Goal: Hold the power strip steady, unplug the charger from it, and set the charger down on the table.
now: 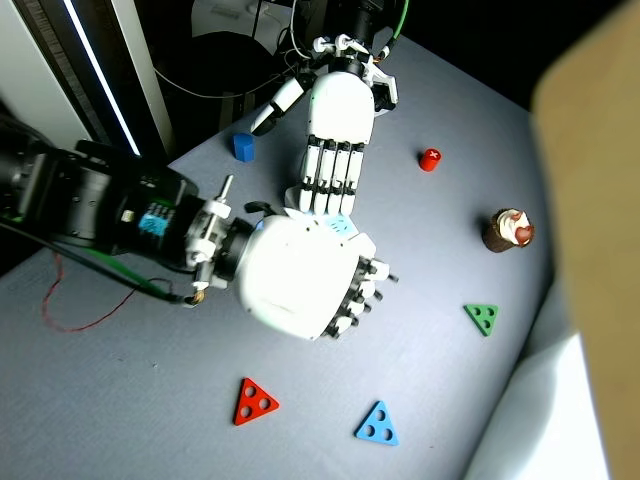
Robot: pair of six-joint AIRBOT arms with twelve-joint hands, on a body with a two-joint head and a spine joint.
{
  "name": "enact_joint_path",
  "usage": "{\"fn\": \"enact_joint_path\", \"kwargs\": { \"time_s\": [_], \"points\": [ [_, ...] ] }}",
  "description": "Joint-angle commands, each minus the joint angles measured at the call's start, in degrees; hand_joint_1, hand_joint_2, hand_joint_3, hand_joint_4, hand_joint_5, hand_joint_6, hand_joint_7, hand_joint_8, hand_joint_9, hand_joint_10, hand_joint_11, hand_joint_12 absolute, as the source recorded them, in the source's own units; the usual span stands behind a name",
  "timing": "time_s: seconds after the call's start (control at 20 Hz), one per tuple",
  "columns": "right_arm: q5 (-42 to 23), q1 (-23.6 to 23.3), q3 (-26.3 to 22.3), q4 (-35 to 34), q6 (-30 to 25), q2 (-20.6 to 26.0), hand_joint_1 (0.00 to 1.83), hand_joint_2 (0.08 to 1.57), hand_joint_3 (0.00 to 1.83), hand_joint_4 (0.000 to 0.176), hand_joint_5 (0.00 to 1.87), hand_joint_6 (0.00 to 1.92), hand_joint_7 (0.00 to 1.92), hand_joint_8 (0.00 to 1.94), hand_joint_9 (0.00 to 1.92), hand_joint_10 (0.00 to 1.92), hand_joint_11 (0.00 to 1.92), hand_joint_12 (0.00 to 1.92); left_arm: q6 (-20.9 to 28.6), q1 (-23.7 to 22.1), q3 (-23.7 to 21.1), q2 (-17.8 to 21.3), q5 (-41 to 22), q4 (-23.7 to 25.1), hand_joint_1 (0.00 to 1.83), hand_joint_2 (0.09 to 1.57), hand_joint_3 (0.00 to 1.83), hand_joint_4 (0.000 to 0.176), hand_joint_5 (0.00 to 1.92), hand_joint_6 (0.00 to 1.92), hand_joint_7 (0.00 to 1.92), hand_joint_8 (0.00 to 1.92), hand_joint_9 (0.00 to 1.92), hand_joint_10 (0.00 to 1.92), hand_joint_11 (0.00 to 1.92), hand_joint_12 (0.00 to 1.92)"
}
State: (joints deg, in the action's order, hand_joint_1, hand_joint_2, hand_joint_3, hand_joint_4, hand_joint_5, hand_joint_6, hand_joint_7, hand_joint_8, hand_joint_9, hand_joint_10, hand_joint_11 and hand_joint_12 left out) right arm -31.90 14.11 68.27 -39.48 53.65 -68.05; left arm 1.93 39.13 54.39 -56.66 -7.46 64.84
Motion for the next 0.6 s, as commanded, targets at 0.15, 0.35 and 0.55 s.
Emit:
{"fn": "enact_joint_path", "kwargs": {
  "time_s": [0.15,0.35,0.55],
  "points": [
    [-5.59,0.42,-3.41,1.75,-1.23,4.01,1.39,1.06,0.00,0.000,0.95,0.87,1.14,0.64,1.11,0.97,1.06,0.62,0.15,-0.16,0.30,-0.28,-1.22,-0.26,0.00,0.96,0.00,0.000,0.00,0.00,0.00,0.00,0.00,0.00,0.00,0.00],
    [-5.59,1.87,-5.08,3.81,-1.24,6.88,1.39,1.05,0.00,0.000,0.97,0.86,1.15,0.62,1.12,0.94,1.06,0.62,0.15,-0.16,0.31,-0.27,-1.22,-0.24,0.00,0.95,0.00,0.000,0.00,0.00,0.00,0.00,0.00,0.00,0.00,0.00],
    [-4.88,4.71,-5.25,6.81,-1.22,8.56,1.39,1.05,0.00,0.000,0.97,0.87,1.14,0.63,1.13,0.91,1.06,0.62,0.15,-0.16,0.19,-0.28,-1.22,-0.09,0.00,0.95,0.00,0.000,0.00,0.00,0.00,0.00,0.00,0.00,0.00,0.00]
  ]
}}
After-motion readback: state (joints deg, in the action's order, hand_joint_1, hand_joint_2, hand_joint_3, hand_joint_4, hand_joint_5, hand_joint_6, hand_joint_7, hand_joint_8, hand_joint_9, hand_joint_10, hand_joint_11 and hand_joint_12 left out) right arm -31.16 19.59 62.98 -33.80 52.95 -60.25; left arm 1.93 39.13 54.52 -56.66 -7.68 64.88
